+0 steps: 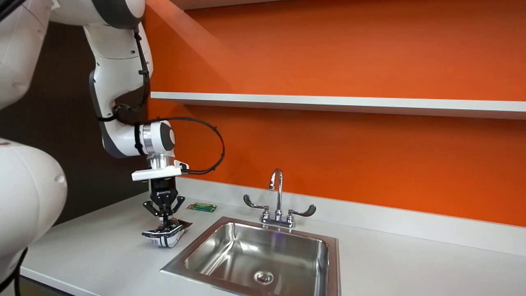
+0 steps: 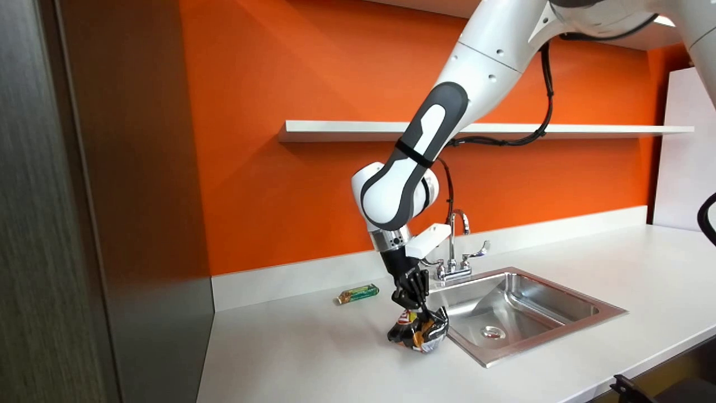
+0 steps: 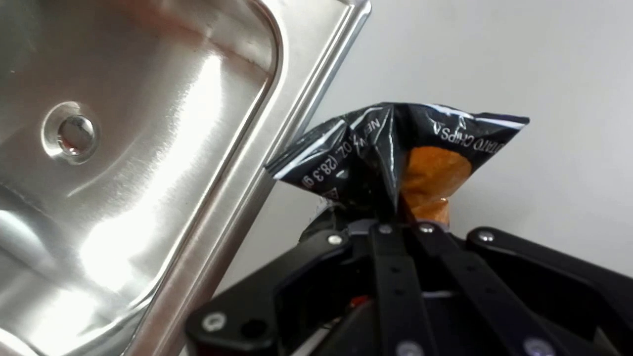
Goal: Remove the snack pack out of the sink
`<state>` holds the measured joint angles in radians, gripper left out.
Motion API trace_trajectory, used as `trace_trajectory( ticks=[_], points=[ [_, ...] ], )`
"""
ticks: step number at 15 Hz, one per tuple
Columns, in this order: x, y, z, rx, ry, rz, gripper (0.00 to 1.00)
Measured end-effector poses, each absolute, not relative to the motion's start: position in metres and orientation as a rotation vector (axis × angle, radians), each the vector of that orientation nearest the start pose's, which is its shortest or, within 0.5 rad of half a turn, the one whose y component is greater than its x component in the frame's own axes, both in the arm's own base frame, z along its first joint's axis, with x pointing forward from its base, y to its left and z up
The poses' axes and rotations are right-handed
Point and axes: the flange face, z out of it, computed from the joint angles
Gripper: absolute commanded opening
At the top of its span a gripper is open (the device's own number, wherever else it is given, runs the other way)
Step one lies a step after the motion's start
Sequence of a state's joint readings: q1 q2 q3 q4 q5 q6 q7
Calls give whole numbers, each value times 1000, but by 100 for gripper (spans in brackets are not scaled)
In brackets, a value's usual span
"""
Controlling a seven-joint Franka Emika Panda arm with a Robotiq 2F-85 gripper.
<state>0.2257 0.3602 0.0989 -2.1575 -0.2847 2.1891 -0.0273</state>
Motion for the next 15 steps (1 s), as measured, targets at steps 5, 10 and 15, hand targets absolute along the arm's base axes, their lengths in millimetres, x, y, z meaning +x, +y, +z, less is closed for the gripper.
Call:
trace_trajectory(
  ticks=[5, 10, 15],
  points=[
    [508, 161, 205, -3188, -910, 495, 65],
    [514, 162, 229, -3204, -900, 438, 100],
    [511, 161, 271, -3207, -822, 383, 100]
  ],
)
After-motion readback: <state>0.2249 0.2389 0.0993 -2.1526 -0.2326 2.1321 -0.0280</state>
